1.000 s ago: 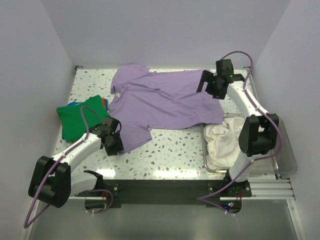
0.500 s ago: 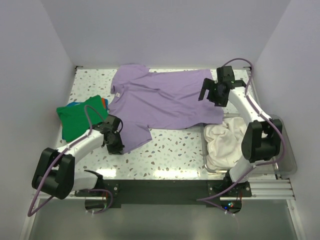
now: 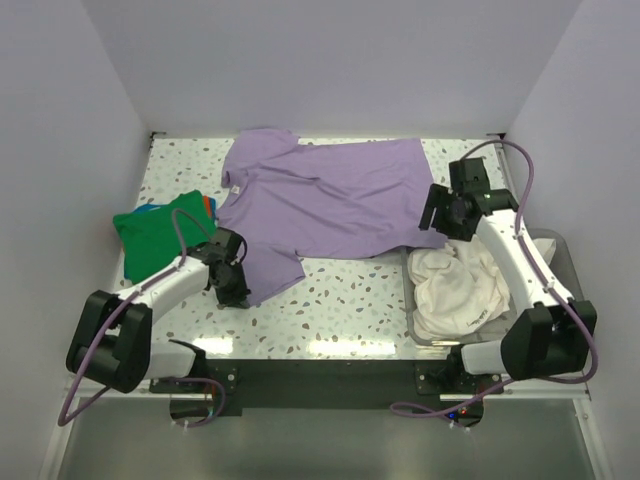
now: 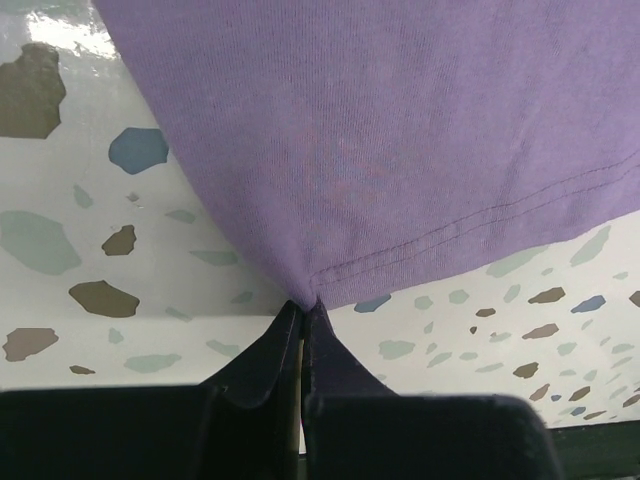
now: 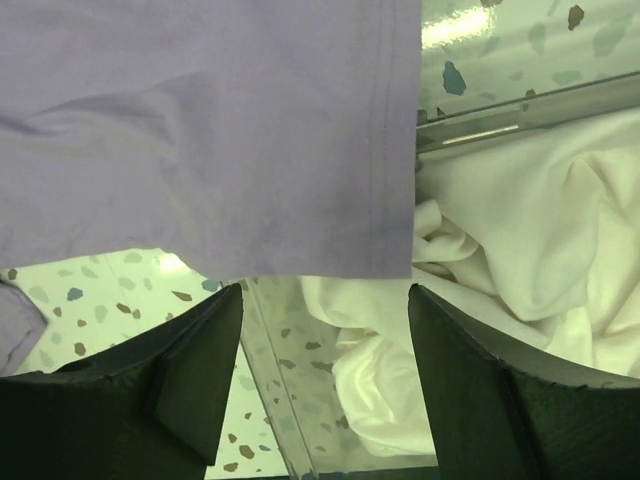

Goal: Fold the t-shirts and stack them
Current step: Flatten the tshirt out, then fold the tshirt

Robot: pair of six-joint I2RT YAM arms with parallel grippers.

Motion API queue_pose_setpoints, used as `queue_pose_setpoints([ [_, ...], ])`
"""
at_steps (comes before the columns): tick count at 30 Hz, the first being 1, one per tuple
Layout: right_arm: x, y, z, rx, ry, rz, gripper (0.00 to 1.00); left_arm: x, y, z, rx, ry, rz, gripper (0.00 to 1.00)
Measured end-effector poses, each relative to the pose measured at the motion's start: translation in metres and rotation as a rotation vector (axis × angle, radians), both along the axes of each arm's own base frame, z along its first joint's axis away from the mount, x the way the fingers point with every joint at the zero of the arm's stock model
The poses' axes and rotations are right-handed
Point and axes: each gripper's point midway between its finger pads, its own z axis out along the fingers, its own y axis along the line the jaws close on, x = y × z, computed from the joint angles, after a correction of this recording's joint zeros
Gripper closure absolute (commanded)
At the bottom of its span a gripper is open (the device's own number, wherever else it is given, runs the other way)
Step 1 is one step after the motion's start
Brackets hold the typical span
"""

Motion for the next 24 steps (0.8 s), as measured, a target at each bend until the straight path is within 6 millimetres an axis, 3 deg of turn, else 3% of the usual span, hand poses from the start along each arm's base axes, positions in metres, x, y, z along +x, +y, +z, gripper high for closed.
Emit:
queue_pose_setpoints([
  [9,-0.022,-0.004,-0.036,-0.004,0.111,-0.021,0.38,0.001,-0.003,0.0,-0.016,0.0,-0.015,1.0],
  [17,-0.02,-0.006,-0.044,-0.008,0.13,-0.026,0.44,0.001,-0.004,0.0,-0.018,0.0,-0.02,1.0],
  [21,-0.018,-0.006,-0.045,-0.007,0.122,-0.026,0.55,0.001,-0.004,0.001,-0.02,0.0,-0.031,1.0],
  [24,-0.018,-0.007,-0.045,-0.015,0.122,-0.027,0.71,0.003,-0.005,0.001,-0.019,0.002,-0.032,1.0],
])
